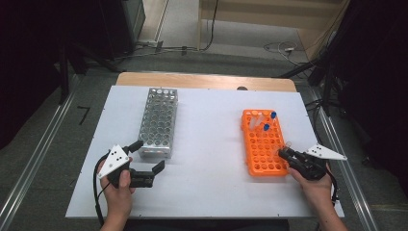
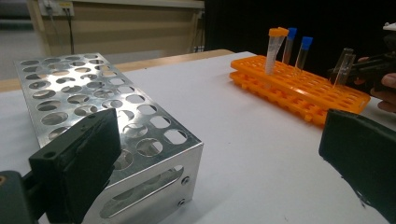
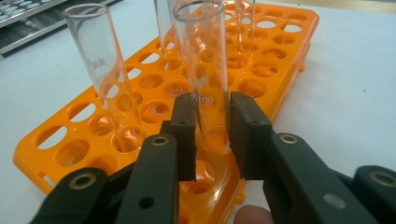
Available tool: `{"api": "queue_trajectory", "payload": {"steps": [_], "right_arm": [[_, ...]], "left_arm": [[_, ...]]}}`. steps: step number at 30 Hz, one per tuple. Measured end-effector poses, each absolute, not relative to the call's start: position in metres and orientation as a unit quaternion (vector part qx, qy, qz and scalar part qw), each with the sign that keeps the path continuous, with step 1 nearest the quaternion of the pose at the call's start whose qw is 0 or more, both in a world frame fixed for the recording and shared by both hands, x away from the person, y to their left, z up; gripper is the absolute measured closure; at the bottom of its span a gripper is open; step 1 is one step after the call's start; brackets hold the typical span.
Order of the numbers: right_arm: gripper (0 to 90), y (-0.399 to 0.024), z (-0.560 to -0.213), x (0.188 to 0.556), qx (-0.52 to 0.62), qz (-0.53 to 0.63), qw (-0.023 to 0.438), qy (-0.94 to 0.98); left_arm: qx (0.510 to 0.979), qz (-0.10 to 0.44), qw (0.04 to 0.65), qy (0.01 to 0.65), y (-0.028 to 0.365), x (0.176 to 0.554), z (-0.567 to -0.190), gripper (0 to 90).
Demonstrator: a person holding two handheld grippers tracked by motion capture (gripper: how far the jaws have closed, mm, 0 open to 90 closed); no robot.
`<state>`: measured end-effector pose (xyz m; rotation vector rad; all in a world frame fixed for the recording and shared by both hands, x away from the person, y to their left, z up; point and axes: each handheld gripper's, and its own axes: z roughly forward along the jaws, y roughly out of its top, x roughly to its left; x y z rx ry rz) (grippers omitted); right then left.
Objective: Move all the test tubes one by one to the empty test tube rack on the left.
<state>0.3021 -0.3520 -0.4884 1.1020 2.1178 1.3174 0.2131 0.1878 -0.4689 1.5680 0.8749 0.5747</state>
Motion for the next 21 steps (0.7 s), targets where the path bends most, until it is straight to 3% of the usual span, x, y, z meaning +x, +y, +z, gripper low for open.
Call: {"api": "queue_trajectory", "payload": {"steps": [9,21], "right_arm": [[74.2,-0.353,-0.483,0.303,0.399,0.478,0.209,0.754],[74.3,-0.359,-0.445,0.29,0.395,0.516,0.213,0.73]], "left_arm": [[0.675,0.242,0.59,0.371,0.187,0.213,-0.468,0.0],[0.678,0.239,0.592,0.365,0.184,0.211,-0.467,0.6]]}}
